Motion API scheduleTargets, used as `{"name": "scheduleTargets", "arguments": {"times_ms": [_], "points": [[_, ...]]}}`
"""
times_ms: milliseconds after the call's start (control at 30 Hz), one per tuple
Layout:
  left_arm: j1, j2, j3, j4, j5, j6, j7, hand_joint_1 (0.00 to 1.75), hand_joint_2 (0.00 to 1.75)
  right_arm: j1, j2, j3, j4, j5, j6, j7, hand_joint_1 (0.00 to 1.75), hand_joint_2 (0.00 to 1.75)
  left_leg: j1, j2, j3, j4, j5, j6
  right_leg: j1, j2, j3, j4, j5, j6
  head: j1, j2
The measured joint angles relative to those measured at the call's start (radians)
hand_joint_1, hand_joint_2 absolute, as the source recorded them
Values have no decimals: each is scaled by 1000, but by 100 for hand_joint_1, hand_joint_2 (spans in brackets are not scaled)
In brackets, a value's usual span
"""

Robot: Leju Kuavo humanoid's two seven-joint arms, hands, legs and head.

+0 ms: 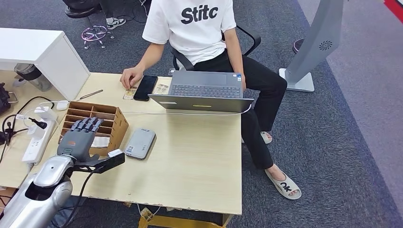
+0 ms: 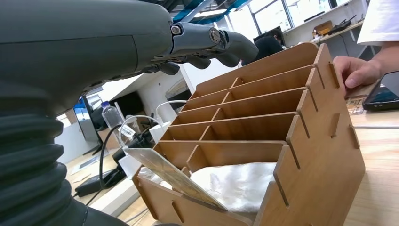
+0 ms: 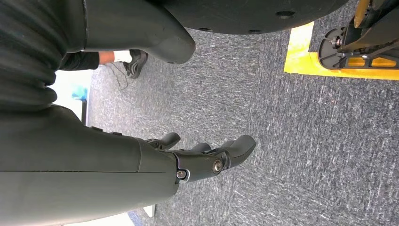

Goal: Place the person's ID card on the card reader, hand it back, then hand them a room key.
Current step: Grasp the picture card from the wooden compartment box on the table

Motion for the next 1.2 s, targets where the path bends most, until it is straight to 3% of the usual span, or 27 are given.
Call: {"name": "scheduleTargets", "arguments": {"times_ms": [567,633,667,733,800,933,1200], "points": [[1,23,-2,3,-18,0,31,0,175,0,1,-16,0,9,-1,0,0,175,0,0,0,0,0,0,0,0,0,0,0,0,0,0],[1,23,-2,3,-19,-1,31,19,175,0,2,-17,0,9,-1,0,0,175,0,0,0,0,0,0,0,0,0,0,0,0,0,0],[1,23,-2,3,-19,-1,32,40,175,0,2,-17,0,9,-1,0,0,175,0,0,0,0,0,0,0,0,0,0,0,0,0,0],[1,23,-2,3,-20,-2,32,107,175,0,3,-18,0,9,-1,0,0,175,0,0,0,0,0,0,0,0,0,0,0,0,0,0],[1,22,-2,4,-22,-3,32,151,175,0,3,-19,0,10,-1,0,0,175,0,0,0,0,0,0,0,0,0,0,0,0,0,0],[1,22,-3,9,-27,-6,32,169,175,0,3,-23,0,11,-1,0,0,175,0,0,0,0,0,0,0,0,0,0,0,0,0,0],[2,22,-6,16,-31,-13,32,175,175,0,3,-28,0,15,-1,0,0,175,0,0,0,0,0,0,0,0,0,0,0,0,0,0]]}}
